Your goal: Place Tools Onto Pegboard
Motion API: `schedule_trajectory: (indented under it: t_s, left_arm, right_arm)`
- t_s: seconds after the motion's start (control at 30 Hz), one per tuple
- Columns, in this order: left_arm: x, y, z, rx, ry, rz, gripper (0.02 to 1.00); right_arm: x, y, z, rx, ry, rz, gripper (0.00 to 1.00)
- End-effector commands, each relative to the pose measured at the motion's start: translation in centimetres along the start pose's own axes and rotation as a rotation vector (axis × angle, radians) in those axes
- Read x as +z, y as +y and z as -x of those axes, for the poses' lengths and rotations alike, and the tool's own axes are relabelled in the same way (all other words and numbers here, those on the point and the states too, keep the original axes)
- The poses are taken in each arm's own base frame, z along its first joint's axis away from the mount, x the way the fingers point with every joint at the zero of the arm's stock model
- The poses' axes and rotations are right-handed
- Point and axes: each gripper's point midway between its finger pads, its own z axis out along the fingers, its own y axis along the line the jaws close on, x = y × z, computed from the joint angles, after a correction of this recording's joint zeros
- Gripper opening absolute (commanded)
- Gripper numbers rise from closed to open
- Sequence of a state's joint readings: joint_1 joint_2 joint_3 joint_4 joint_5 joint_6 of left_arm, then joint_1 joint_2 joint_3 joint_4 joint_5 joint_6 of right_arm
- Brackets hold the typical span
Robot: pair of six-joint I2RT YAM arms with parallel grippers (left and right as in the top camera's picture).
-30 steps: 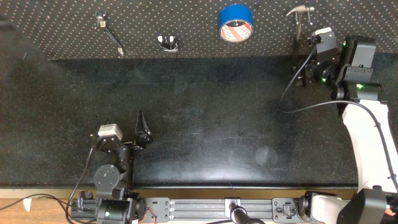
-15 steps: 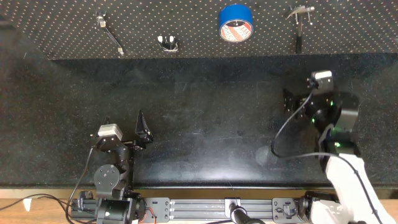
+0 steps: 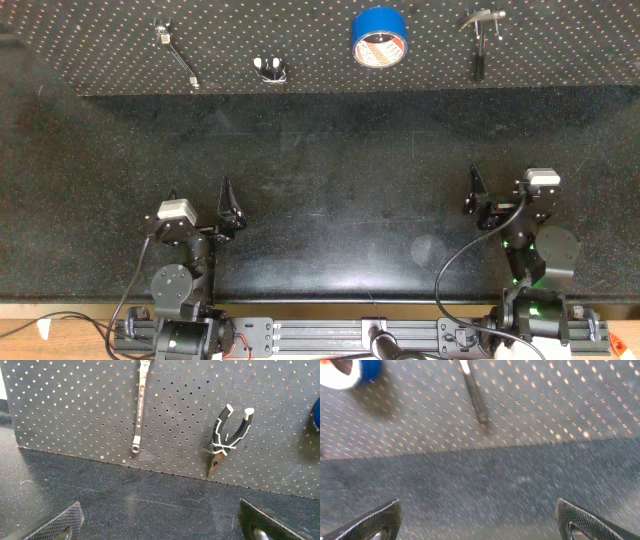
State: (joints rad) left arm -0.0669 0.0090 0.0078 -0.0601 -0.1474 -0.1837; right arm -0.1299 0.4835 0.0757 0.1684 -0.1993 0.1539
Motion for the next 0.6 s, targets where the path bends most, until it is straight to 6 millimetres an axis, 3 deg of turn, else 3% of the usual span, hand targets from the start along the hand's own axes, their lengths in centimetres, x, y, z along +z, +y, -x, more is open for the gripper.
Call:
schedule_trajectory:
  t_s: [0.03,0.17,0.3,0.43,0.6]
  left_arm:
    - [0.0,0.0,-0.1,-0.002,0.002,-0.003,0.996]
    - [0.0,0.0,-0.1,-0.002,0.002,-0.003,0.996]
    - [0.0,0.0,-0.1,-0.002,0.002,-0.003,0.996]
    - [0.0,0.0,-0.1,-0.002,0.002,-0.003,0.996]
    - [0.0,0.0,-0.1,-0.002,0.002,-0.003,0.996]
  right_arm:
    - [-0.8,-0.5,-1.2,0.004,0.032,-0.061,1.0]
    - [-1.0,-0.4,-1.0,-0.008,-0.043,-0.057,0.998]
    - [-1.5,0.5,0.7,-0.102,-0.116,-0.032,1.0]
    - [-2.0,1.3,-0.9,-0.109,-0.061,0.008,1.0]
    - [-3.0,1.8,1.2,-0.154,-0.166,0.014,1.0]
